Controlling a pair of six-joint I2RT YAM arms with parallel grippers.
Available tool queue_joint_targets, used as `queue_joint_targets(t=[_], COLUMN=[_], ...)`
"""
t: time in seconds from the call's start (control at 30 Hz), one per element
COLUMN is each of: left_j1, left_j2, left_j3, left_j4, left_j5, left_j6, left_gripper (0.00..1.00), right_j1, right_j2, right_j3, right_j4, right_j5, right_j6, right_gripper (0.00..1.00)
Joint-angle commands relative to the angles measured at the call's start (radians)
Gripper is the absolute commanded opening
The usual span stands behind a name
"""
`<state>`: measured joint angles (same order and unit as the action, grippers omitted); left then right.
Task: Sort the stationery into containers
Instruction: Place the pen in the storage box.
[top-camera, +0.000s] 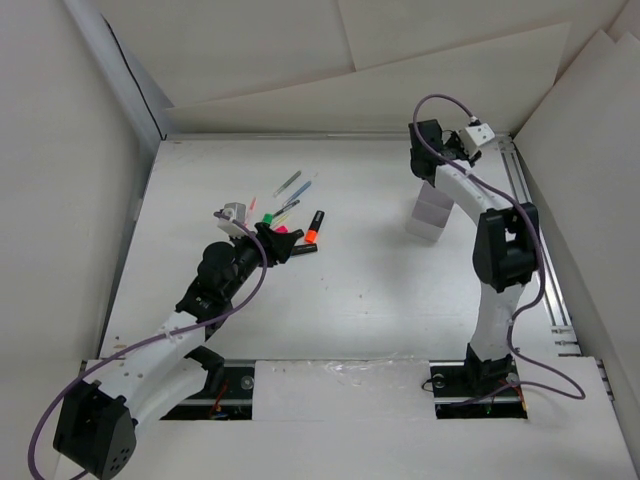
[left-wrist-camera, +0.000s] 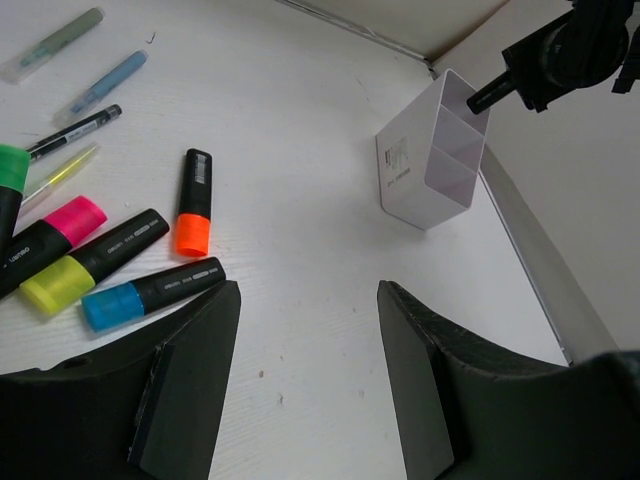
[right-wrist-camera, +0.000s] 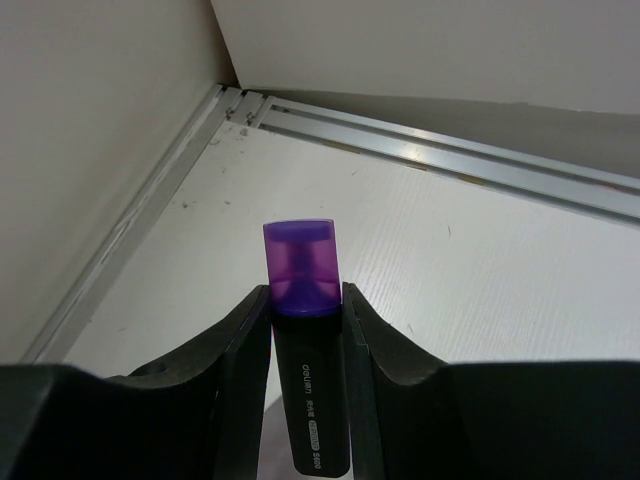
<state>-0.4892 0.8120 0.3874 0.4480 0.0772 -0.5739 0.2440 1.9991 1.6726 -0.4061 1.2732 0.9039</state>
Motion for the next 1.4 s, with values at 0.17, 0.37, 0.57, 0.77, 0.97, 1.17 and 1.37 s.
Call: queue_joint_targets(t=[0.17,0.37,0.57,0.77,0.97,1.17,1.37], left_j1=[-0.003,-0.003,-0.003,-0.003,-0.003,-0.003,-0.003], left_j2=[0.004,0.004,0.004,0.013,0.013,0.004,-0.005], left_j3=[0.024,0.024,0.033,0.033,0.033,0.033,0.033], left_j4=[0.052,0.051,0.052,0.041,0.041,0.041,-0.005], left_j5=[0.018,0.009,0.009,0.009,0.009,0.009,-0.069], left_j6=[0.005,0.005,0.005,0.005,0.005,0.005,-0.014], left_gripper=[0.53,0.53,0.53,0.53,0.53,0.53,0.52], right_j1=[0.020,0.038,0.063,0.081,0.092,0.124,0.227], right_j2=[0.049,0.058,0.067,0.067,0.037,-0.046,-0.224], right_j3=[0.072,0.072,0.081,0.072,0.081,0.070,-0.118], right_j4=[-0.065,-0.065,-0.096,-0.166,-0.229,-0.303,-0.029], right_j5=[0.084,0.094,0.126,0.126,0.126,0.085,-0.162], right_j6=[-0.010,-0.010,0.026,0.087,0.141,0.202,-0.054], right_gripper=[0.16,0.18,0.32,0.43,0.54,0.57,0.25])
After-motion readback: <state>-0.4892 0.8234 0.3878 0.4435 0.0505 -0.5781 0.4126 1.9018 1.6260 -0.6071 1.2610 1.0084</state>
